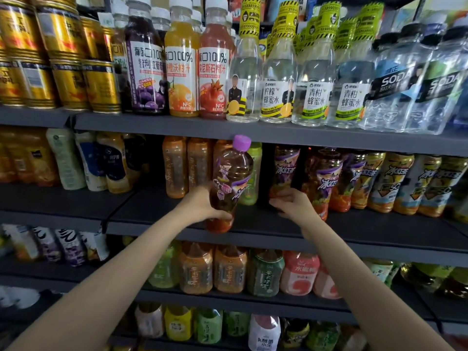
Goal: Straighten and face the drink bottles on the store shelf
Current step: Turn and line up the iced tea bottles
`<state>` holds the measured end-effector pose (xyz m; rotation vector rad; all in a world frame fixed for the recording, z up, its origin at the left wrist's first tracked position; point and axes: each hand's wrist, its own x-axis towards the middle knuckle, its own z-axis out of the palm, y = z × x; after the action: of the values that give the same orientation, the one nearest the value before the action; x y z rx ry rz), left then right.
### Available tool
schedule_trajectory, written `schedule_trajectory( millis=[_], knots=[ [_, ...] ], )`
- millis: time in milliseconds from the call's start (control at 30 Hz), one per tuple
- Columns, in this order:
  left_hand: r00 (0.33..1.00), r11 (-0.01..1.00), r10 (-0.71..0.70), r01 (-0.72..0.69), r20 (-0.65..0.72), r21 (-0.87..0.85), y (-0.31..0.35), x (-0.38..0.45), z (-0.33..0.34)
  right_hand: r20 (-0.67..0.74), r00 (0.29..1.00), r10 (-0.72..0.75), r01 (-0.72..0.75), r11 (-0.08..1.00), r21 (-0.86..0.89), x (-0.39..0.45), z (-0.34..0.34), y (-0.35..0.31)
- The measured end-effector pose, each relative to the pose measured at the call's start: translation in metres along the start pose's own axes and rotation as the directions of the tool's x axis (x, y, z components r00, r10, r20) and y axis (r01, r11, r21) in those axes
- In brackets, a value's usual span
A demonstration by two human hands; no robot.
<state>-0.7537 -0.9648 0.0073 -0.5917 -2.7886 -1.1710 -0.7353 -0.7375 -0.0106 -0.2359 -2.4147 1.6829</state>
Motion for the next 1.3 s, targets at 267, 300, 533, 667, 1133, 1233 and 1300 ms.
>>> schedule_trajectory(
  millis=[267, 300, 533, 667, 1133, 1233, 1300],
  knots=[
    [0.99, 0.996, -0.087, 0.083, -0.109, -0.033, -0.01, 0.037, 0.024, -0.242, 0.935, -0.259, 0.154, 0.912, -0.38, 0.028, -0.002, -0.003],
    [0.986, 0.994, -0.106, 0.101, -0.128, -0.044, -0.011, 0.041, 0.026, -0.249, 0.93, -0.272, 0.157, 0.903, -0.399, 0.032, -0.001, -0.005],
    [0.946, 0.969, -0.241, 0.246, -0.217, -0.004, -0.012, 0.057, 0.034, -0.29, 0.943, -0.164, 0.072, 0.95, -0.302, 0.054, 0.011, 0.001],
    [0.939, 0.962, -0.267, 0.275, -0.216, 0.007, -0.014, 0.059, 0.034, -0.321, 0.935, -0.15, 0.063, 0.962, -0.265, 0.061, 0.018, 0.007],
    [0.959, 0.964, -0.245, 0.225, -0.144, -0.142, -0.016, 0.058, 0.029, -0.398, 0.895, -0.203, 0.047, 0.929, -0.368, 0.071, 0.017, -0.008],
    [0.943, 0.951, -0.275, 0.238, -0.189, -0.199, -0.015, 0.053, 0.037, -0.379, 0.891, -0.248, 0.07, 0.902, -0.426, 0.049, 0.017, -0.006],
    [0.899, 0.967, -0.23, 0.169, -0.373, -0.188, -0.014, 0.044, 0.047, -0.362, 0.887, -0.288, 0.111, 0.892, -0.438, 0.035, 0.016, -0.004]
  ],
)
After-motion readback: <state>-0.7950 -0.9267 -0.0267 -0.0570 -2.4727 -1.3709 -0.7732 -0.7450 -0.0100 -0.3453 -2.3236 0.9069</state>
